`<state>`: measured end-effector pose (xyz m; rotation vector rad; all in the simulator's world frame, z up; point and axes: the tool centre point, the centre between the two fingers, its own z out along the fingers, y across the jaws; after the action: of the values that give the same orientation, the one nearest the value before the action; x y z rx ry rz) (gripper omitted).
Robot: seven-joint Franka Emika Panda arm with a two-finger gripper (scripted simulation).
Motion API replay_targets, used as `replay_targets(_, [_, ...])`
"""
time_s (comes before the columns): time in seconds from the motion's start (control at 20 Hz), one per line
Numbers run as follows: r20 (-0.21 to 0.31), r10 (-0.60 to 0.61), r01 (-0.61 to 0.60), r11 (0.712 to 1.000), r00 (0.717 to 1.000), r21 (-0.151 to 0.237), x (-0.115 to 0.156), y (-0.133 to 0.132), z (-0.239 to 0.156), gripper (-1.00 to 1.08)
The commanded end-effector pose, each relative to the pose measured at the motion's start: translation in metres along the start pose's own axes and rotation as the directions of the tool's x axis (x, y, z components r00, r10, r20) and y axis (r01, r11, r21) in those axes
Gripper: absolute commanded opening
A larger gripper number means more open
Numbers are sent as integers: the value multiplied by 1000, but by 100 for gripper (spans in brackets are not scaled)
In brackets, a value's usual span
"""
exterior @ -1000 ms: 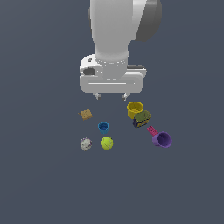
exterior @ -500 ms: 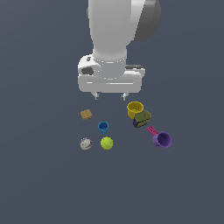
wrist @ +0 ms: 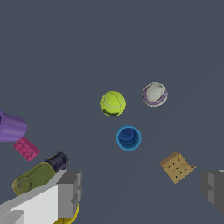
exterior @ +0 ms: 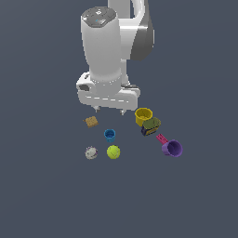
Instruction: Pick up a designated object from a clutter of objects.
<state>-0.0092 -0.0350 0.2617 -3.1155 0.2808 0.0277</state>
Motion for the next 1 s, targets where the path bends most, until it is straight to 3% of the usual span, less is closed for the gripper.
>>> replay_targets(0.0, [0, 67, -67, 998, 998, 8, -2, 12, 19, 100])
replay_targets(0.2, [2, 200, -200, 980, 980, 20, -9, 37, 54, 100])
replay_targets(0.45, [3, 374, -374, 927, 928, 29, -24, 71, 98, 100])
replay_targets(0.95, [-5, 664, -664, 747, 748, 22, -72, 134, 169, 100])
